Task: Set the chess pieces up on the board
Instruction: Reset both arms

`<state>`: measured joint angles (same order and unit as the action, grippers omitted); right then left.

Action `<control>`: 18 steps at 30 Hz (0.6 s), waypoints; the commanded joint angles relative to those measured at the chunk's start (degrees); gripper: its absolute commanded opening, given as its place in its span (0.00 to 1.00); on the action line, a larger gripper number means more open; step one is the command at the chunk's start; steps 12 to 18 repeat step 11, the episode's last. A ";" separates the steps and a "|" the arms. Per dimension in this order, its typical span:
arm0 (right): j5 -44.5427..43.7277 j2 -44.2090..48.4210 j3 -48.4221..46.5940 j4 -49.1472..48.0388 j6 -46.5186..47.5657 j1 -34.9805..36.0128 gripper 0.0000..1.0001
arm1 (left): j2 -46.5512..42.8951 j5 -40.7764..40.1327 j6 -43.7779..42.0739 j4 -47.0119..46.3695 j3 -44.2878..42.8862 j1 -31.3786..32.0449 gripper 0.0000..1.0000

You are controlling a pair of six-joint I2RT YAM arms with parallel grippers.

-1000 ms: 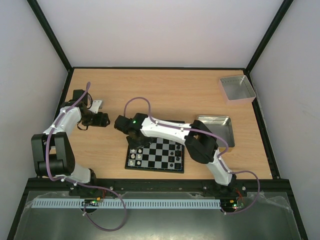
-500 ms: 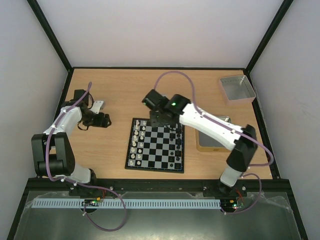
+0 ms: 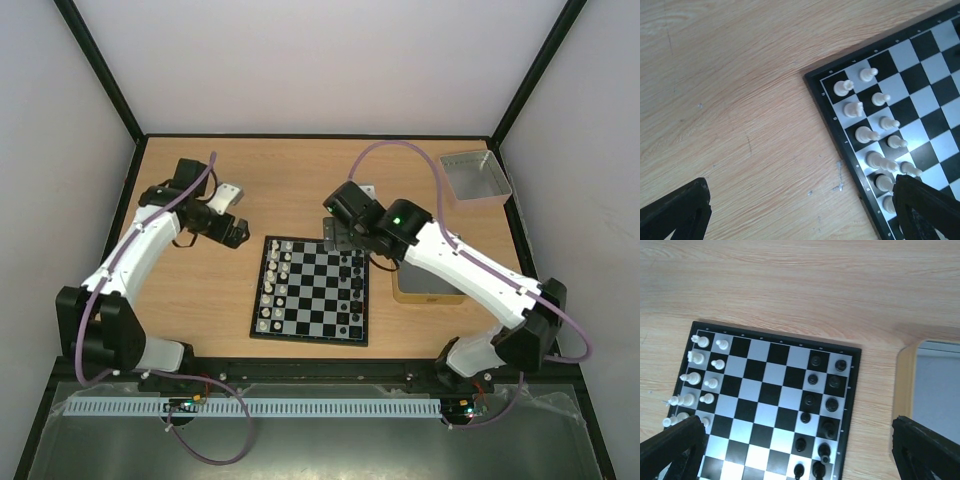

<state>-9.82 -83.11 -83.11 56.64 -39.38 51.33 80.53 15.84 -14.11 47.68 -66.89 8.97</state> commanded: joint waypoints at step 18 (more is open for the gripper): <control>-5.74 10.38 11.71 -1.05 -0.59 -1.12 0.97 | -6.04 -4.71 0.02 6.70 -0.79 9.02 0.99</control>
